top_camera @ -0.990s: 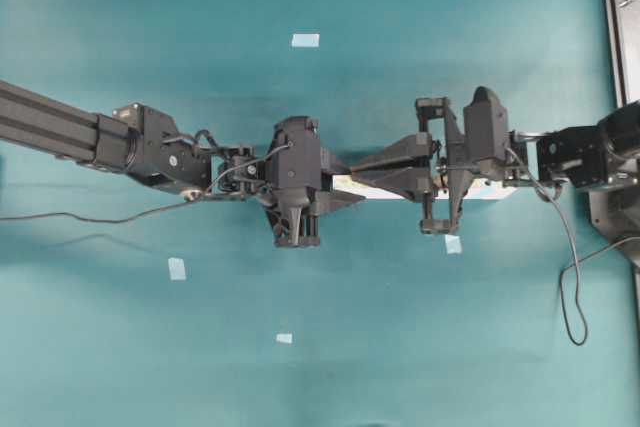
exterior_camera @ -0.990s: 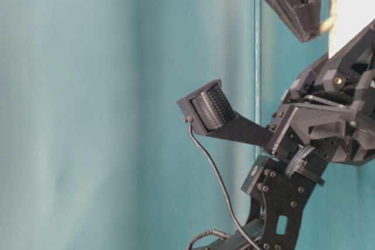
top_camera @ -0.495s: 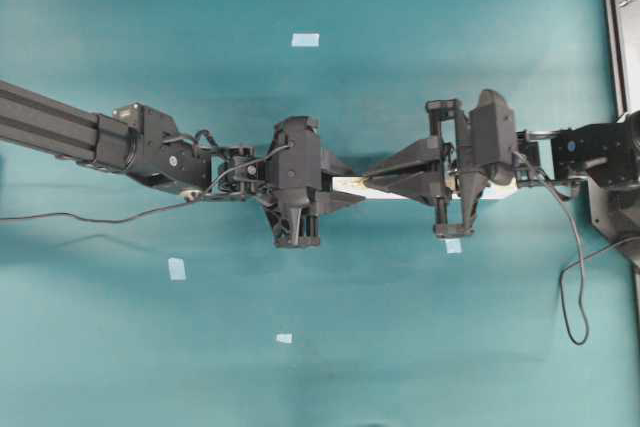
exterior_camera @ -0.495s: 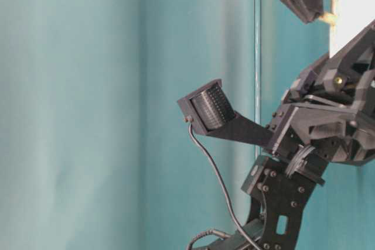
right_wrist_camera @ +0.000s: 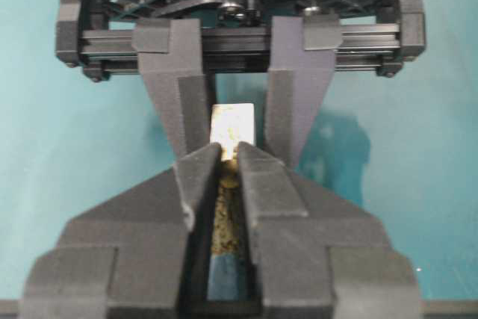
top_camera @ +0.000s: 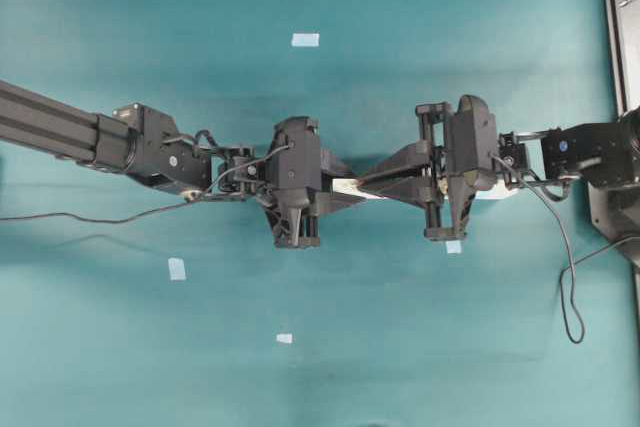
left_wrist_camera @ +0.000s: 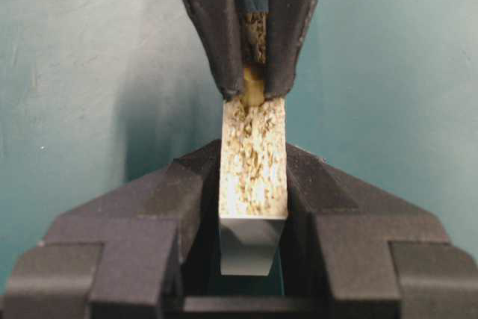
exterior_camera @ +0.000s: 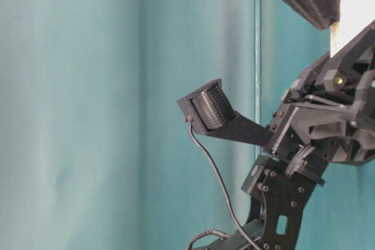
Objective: Move the wooden board into place and insert the rod into its hole.
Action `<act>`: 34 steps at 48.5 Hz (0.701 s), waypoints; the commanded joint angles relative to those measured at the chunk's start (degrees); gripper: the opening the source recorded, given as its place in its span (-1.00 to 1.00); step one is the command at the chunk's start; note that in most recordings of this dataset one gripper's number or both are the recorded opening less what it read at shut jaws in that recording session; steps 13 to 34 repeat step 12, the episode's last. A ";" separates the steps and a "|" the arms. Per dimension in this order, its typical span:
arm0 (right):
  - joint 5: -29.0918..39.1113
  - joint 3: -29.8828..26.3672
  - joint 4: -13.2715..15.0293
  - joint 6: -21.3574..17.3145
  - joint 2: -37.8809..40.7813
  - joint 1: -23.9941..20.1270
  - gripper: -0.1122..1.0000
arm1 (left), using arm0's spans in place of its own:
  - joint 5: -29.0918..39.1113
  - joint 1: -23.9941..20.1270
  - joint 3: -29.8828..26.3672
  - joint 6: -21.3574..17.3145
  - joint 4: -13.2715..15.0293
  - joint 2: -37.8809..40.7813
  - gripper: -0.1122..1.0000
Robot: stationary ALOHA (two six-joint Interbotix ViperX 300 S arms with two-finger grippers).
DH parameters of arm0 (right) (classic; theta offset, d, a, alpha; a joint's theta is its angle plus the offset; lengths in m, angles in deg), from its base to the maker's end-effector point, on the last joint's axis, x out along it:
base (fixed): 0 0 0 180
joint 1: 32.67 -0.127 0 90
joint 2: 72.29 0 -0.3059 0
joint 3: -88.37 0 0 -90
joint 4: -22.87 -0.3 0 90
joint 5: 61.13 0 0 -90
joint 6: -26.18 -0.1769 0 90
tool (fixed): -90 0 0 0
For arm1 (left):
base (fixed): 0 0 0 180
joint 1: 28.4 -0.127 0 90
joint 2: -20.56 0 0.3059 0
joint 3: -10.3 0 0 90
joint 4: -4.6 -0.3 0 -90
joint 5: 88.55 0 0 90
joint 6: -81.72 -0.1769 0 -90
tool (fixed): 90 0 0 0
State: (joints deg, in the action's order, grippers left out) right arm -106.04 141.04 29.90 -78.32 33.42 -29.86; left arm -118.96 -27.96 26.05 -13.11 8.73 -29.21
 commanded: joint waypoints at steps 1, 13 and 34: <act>1.41 0.44 0.35 -0.26 0.18 -0.62 -0.62 | 0.00 -0.18 -0.35 -0.18 -0.09 -2.11 -0.41; 3.87 -0.62 0.44 -0.26 0.00 -0.62 -0.62 | 0.35 -0.18 0.00 -0.26 -0.18 -2.11 -0.41; 3.87 -0.62 0.44 -0.26 0.00 -0.62 -0.62 | 0.35 -0.18 0.00 -0.26 -0.18 -2.11 -0.41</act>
